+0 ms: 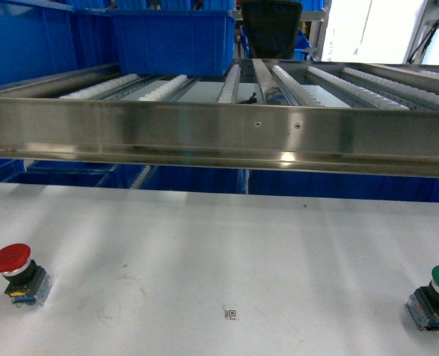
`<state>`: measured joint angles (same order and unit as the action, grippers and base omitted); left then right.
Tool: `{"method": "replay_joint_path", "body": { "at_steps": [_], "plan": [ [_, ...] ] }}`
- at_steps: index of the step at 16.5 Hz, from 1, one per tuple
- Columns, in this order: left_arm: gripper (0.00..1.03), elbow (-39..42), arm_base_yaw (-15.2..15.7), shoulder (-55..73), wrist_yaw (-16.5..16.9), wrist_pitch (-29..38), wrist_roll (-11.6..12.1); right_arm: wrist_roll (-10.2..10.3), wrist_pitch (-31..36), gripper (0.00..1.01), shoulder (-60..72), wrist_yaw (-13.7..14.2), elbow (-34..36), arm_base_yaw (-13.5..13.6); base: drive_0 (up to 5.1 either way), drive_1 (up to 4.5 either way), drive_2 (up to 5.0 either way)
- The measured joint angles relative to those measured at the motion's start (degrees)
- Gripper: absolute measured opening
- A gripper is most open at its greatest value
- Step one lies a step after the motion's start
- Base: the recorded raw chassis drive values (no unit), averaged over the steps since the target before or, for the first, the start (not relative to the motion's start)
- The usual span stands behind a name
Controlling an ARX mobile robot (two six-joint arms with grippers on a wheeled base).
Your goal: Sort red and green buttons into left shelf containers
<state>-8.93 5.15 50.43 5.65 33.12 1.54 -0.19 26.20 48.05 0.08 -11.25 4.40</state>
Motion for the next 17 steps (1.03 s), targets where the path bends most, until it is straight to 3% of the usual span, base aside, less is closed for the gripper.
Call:
{"method": "replay_joint_path", "body": {
  "at_steps": [2, 4, 6, 9, 12, 14, 17],
  "plan": [
    [0.98, -6.54, -2.1, 10.95, -0.74, 2.67, -0.02, 0.15, -1.44, 0.98, 12.28, -2.34, -6.27, -0.33, 0.0, 0.0, 0.0],
    [0.98, -12.2, -4.63, 19.45, -1.33, 2.82, 0.0, -1.46, -1.84, 0.98, 21.35, -2.95, -11.87, -0.35, 0.0, 0.0, 0.0],
    [0.98, -15.87, -6.38, 22.67, -2.43, 3.13, 0.2, -1.73, -4.11, 0.98, 28.35, -4.07, -17.49, -0.44, 0.0, 0.0, 0.0],
    [0.98, -16.22, -6.71, 22.56, -2.49, 3.3, 0.2, -1.77, -9.03, 0.98, 39.34, -6.01, -24.63, -1.18, 0.0, 0.0, 0.0],
    [0.98, -16.22, -6.67, 22.56, -2.54, 3.3, 0.2, -3.43, -10.86, 0.98, 45.62, -6.1, -29.62, -2.78, 0.0, 0.0, 0.0],
    [0.98, -16.22, -6.67, 22.56, -2.54, 3.32, 0.2, -4.46, -11.26, 0.98, 47.54, -6.14, -30.8, -4.13, 0.0, 0.0, 0.0],
    [0.98, -16.22, -6.67, 22.56, -2.54, 3.3, 0.2, -5.49, -9.44, 0.98, 49.42, -6.49, -29.66, -3.54, 0.0, 0.0, 0.0]
  ]
}}
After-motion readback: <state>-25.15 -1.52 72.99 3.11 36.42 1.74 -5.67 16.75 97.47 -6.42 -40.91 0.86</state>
